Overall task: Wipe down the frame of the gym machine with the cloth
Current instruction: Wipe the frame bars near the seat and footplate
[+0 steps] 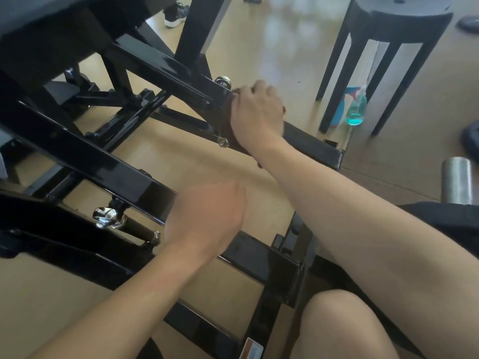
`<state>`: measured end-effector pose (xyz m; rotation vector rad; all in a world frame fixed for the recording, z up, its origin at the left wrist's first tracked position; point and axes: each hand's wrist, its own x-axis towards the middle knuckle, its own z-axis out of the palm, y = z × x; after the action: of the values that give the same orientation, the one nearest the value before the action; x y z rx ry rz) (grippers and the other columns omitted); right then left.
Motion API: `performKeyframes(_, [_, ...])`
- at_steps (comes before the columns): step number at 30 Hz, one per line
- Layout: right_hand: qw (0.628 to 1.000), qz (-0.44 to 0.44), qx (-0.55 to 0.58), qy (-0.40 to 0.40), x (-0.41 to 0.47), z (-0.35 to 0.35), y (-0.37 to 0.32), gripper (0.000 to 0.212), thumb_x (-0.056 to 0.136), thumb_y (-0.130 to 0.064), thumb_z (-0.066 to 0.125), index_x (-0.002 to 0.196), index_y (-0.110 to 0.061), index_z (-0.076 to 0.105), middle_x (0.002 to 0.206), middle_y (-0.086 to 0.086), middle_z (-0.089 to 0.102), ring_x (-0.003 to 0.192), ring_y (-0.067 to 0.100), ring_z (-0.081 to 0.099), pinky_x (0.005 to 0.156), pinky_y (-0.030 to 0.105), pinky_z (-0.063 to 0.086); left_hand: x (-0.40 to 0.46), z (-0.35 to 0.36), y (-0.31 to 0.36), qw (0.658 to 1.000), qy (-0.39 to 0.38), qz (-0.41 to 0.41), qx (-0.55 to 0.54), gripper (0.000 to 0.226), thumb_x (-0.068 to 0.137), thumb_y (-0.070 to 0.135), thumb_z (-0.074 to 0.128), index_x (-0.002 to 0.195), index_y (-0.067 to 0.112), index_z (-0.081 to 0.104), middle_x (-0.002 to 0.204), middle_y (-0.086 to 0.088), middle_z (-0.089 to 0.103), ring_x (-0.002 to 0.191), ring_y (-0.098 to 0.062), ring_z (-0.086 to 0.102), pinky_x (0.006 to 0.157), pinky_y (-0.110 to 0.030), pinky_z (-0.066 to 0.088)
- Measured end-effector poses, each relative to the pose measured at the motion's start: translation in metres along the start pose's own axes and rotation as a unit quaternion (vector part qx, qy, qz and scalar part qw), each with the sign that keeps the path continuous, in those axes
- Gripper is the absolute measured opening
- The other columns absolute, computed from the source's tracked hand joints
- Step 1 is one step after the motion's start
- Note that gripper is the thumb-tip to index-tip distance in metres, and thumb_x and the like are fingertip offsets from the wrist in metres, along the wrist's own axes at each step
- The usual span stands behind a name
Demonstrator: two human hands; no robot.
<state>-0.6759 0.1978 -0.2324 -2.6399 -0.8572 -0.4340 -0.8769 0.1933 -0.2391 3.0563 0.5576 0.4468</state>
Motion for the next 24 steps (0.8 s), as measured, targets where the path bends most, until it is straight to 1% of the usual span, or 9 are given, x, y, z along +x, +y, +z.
performKeyframes(2, [1.0,-0.009,0.022,0.001,0.007,0.003,-0.008,0.04,0.107,-0.034,0.033,0.122,-0.013,0.064,0.123,0.011,0.059,0.108,0.032,0.055,0.088,0.042,0.043,0.0,0.0,0.0,1.0,0.002,-0.008,0.0,0.044,0.105,0.041,0.034,0.065,0.024,0.04,0.052,0.007,0.044,0.045,-0.018,0.045,0.043,-0.027,0.032])
performKeyframes(4, [0.998,-0.018,0.054,-0.012,0.001,0.002,0.005,0.041,0.107,-0.036,0.033,0.125,-0.015,0.063,0.123,0.01,0.058,0.109,0.032,0.054,0.091,0.043,0.044,0.001,-0.001,0.001,1.0,0.001,-0.011,0.004,0.044,0.104,0.04,0.034,0.064,0.022,0.039,0.051,0.006,0.044,0.046,-0.023,0.047,0.044,-0.03,0.035])
performKeyframes(7, [0.997,0.014,0.074,-0.013,-0.03,-0.006,0.052,0.041,0.108,-0.037,0.035,0.124,-0.013,0.064,0.119,0.011,0.059,0.106,0.031,0.053,0.09,0.043,0.044,0.0,-0.003,0.002,1.0,0.001,0.001,0.007,0.041,0.105,0.037,0.036,0.066,0.024,0.038,0.053,0.008,0.045,0.045,-0.019,0.045,0.044,-0.029,0.024])
performKeyframes(10, [0.996,0.074,0.059,0.009,-0.07,-0.017,0.109,0.04,0.108,-0.038,0.037,0.119,-0.011,0.065,0.113,0.01,0.061,0.099,0.027,0.055,0.088,0.043,0.052,-0.001,-0.007,0.002,1.0,0.006,0.006,0.0,0.039,0.105,0.035,0.038,0.068,0.027,0.037,0.054,0.012,0.04,0.042,-0.011,0.033,0.044,-0.021,0.012])
performKeyframes(13, [0.993,0.115,0.03,0.018,-0.075,-0.014,0.123,0.04,0.108,-0.037,0.039,0.118,-0.009,0.065,0.114,0.011,0.062,0.1,0.027,0.056,0.089,0.042,0.053,-0.001,-0.008,0.003,1.0,0.002,0.0,-0.004,0.038,0.105,0.036,0.038,0.068,0.028,0.038,0.054,0.013,0.038,0.043,-0.01,0.032,0.046,-0.018,0.009])
performKeyframes(16, [0.99,0.131,0.023,0.042,-0.06,-0.007,0.101,0.043,0.107,-0.036,0.035,0.115,-0.008,0.067,0.112,0.012,0.063,0.098,0.028,0.056,0.085,0.041,0.051,0.0,-0.011,0.003,1.0,-0.009,-0.003,-0.006,0.037,0.105,0.037,0.036,0.069,0.03,0.039,0.054,0.015,0.037,0.042,-0.008,0.028,0.047,-0.015,0.007])
performKeyframes(19, [0.998,0.06,0.001,0.028,-0.032,-0.001,0.057,0.05,0.103,-0.033,0.024,0.112,-0.008,0.066,0.11,0.014,0.062,0.094,0.03,0.051,0.077,0.042,0.041,0.0,-0.009,0.003,1.0,-0.012,-0.003,0.001,0.037,0.104,0.038,0.039,0.069,0.029,0.039,0.054,0.014,0.038,0.043,-0.009,0.03,0.047,-0.016,0.007])
performKeyframes(21, [1.0,0.011,0.004,0.021,-0.007,0.002,0.012,0.043,0.105,-0.031,0.03,0.119,-0.008,0.064,0.118,0.015,0.06,0.104,0.035,0.053,0.084,0.045,0.042,0.001,-0.007,0.003,1.0,-0.011,-0.019,0.005,0.038,0.102,0.039,0.044,0.066,0.026,0.041,0.052,0.012,0.039,0.043,-0.012,0.034,0.045,-0.022,0.012])
performKeyframes(24, [0.998,-0.047,0.018,0.026,0.019,0.01,-0.045,0.037,0.107,-0.033,0.037,0.126,-0.014,0.062,0.13,0.011,0.058,0.116,0.031,0.053,0.099,0.043,0.044,0.001,-0.004,0.004,0.999,-0.014,-0.034,0.009,0.037,0.099,0.04,0.043,0.067,0.023,0.046,0.053,0.007,0.046,0.045,-0.019,0.044,0.045,-0.028,0.023])
